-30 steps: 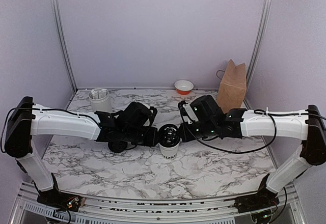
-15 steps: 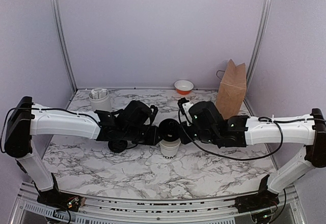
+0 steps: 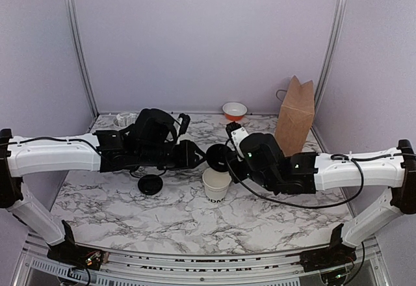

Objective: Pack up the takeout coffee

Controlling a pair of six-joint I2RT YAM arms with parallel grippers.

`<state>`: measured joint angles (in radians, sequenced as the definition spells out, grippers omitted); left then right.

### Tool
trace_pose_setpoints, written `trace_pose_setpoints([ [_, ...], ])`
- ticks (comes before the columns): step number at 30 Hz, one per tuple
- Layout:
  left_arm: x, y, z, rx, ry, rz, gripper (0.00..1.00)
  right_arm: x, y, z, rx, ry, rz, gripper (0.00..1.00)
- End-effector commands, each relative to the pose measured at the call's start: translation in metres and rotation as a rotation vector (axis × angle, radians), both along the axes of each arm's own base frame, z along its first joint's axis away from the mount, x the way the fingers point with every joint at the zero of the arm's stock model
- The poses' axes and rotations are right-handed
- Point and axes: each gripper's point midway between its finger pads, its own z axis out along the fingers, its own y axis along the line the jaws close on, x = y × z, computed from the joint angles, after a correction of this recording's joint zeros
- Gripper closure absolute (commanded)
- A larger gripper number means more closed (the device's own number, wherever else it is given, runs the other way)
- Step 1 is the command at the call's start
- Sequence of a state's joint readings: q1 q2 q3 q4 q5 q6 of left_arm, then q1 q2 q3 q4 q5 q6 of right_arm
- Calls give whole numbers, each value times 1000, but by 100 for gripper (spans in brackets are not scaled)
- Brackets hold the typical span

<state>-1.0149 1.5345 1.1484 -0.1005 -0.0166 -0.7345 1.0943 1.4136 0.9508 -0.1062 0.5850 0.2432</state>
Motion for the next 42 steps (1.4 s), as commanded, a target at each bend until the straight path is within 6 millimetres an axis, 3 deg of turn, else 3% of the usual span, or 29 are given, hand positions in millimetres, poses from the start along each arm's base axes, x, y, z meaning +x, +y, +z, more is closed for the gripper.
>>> trace_pose_setpoints([
  [1,1,9,52,-245,64,52,66,-6,0,34,-26,-168,-8,100],
  [6,-1,8,87,-494,150,72,59,-16,0,46,-86,-307,-19,100],
  [15,-6,-3,113,-684,271,71,49,-18,-5,65,-233,-523,-130,100],
  [27,-2,-15,99,-846,431,127,43,-28,11,79,-277,-628,-139,100],
  [42,11,-28,89,-920,474,154,44,-37,26,75,-307,-635,-98,100],
])
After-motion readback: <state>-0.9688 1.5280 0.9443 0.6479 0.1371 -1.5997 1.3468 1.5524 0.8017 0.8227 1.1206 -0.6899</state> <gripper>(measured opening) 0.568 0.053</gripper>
